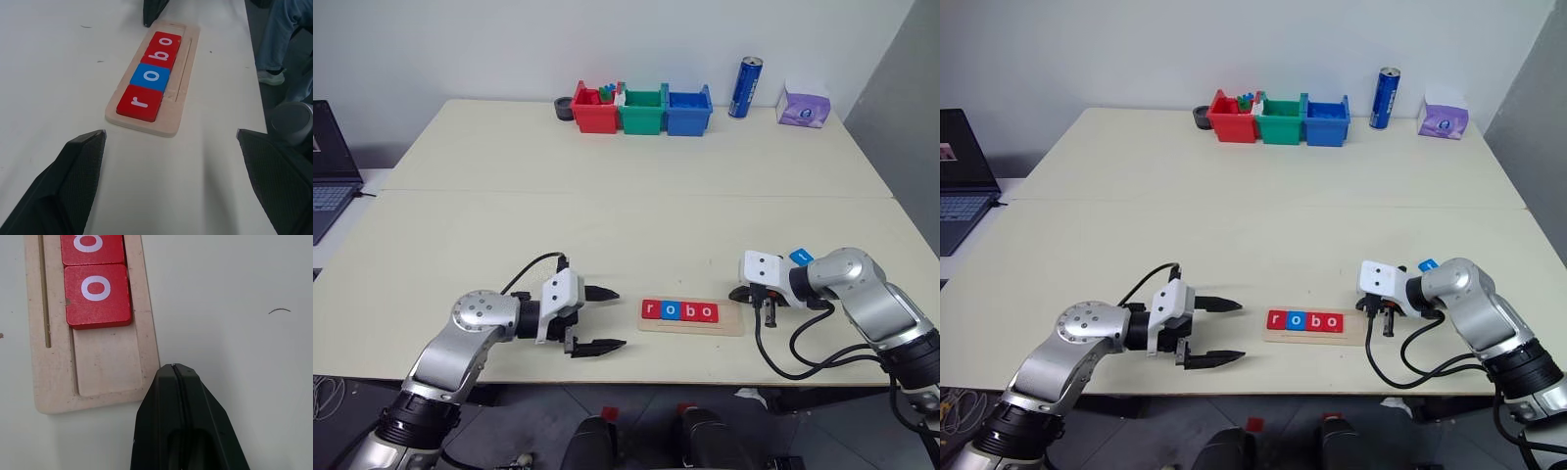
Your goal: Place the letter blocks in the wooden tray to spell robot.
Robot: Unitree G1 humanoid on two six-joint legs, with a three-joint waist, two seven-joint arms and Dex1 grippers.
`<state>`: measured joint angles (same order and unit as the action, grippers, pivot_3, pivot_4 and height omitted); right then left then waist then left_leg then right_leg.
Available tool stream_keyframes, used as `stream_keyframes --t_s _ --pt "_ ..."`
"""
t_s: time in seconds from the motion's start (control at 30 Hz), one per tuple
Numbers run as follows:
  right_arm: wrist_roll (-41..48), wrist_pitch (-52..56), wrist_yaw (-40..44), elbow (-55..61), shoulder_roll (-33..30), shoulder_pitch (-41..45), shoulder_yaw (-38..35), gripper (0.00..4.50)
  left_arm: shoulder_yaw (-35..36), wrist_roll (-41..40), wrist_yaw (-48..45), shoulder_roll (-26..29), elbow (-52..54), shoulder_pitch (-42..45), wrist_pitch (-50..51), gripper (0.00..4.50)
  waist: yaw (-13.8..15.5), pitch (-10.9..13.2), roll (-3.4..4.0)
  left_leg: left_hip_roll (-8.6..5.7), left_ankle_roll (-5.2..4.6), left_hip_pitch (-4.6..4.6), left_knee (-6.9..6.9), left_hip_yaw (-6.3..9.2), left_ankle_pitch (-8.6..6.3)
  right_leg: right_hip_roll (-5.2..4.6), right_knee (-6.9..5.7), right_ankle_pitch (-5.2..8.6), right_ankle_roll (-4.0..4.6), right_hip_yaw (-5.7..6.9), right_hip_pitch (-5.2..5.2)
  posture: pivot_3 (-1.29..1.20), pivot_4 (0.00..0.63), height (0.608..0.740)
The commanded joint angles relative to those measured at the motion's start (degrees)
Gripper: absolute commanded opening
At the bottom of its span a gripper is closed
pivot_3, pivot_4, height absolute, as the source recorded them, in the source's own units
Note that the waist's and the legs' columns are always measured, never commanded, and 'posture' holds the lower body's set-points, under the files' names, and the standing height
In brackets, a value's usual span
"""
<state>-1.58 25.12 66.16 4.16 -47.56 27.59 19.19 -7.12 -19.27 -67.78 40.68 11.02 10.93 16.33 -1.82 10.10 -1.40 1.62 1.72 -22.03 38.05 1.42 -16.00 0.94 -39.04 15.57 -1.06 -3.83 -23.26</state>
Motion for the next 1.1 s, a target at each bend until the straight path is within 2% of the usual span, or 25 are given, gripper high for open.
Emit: stream_keyframes --t_s 0.03,0.1,0.17,0.27,0.43,0.53,0.63,0.9,1.1 --pt "-0.64 -1.51 -0.57 0.66 -0.72 0.74 -1.4 0.02 0.16 -1.01 0.57 -0.19 2.48 1.05 0.83 4.5 -0.01 0.0 0.0 0.0 0.0 0.0 0.0 0.0 0.0 0.0 0.0 0.0 0.0 0.0 0.0 0.0 0.15 0.74" --pt "0.66 -1.12 -0.26 1.75 -1.41 0.58 -3.16 0.02 0.24 -1.05 0.68 -0.17 2.72 1.1 1.15 4.5 0.0 0.0 0.0 0.0 0.0 0.0 0.0 -0.01 0.0 0.0 0.0 0.0 0.0 0.0 0.0 0.0 0.15 0.74" --pt "3.36 1.99 -2.46 3.3 -1.12 -0.04 -7.91 0.02 0.34 -1.19 0.87 -0.1 3.08 0.96 1.37 4.5 0.0 0.01 0.0 0.0 0.0 0.0 0.0 0.0 0.0 0.0 0.0 0.0 0.0 -0.01 0.0 0.0 0.15 0.74" --pt "6.4 7.15 -7.54 5.5 -0.27 -2.67 -16.1 0.6 0.56 -1.31 1.09 0.03 3.48 0.57 1.47 4.5 0.05 0.0 -0.01 -0.01 0.0 -0.03 0.0 0.04 0.0 -0.01 0.01 0.0 0.0 -0.01 0.0 0.0 0.15 0.74" --pt "7.28 13.23 -22.34 8.35 6.2 -9.44 -29.33 2.36 0.92 -1.29 1.02 0.34 3.72 -0.01 1.36 4.5 0.15 -0.01 -0.03 -0.01 0.01 -0.06 -0.01 0.01 0.0 -0.02 0.0 0.0 0.0 -0.02 0.03 0.0 0.15 0.74" --pt "5.88 13.34 -29.83 5.99 9.69 -11.26 -31.87 3.39 0.65 -1.13 0.69 0.36 3.21 0.29 1.04 4.5 0.11 -0.01 -0.02 -0.01 0.01 -0.05 -0.02 -0.02 0.01 -0.01 -0.02 0.0 0.0 -0.08 0.01 0.0 0.15 0.74" --pt "5.93 11.92 -32.24 0.61 10.38 -9.7 -31.67 4.47 0.12 -0.83 0.05 0.31 2.37 0.95 0.53 4.5 -0.15 -0.01 0.0 -0.02 0.01 0.03 -0.01 -0.07 0.01 0.01 -0.03 0.0 0.0 -0.14 0.01 0.0 0.15 0.74" --pt "7.51 9.54 -28.12 -19.73 7.7 -0.25 -28.81 4.47 -0.76 -0.35 -1.0 -0.09 0.34 2.76 -0.51 4.5 -0.13 -0.01 0.0 -0.06 0.0 0.05 -0.02 -0.27 0.01 0.03 -0.01 -0.02 -0.03 -0.18 0.01 0.0 0.15 0.74" --pt "8.01 11.94 -24.7 -27.28 6.37 2.66 -26.65 4.47 -0.63 -0.16 -1.08 0.05 -0.03 2.05 -1.32 4.5 -0.08 -0.01 0.0 -0.04 -0.01 0.03 -0.04 -0.24 0.0 0.01 0.01 -0.02 -0.02 -0.17 0.01 0.0 0.15 0.74"
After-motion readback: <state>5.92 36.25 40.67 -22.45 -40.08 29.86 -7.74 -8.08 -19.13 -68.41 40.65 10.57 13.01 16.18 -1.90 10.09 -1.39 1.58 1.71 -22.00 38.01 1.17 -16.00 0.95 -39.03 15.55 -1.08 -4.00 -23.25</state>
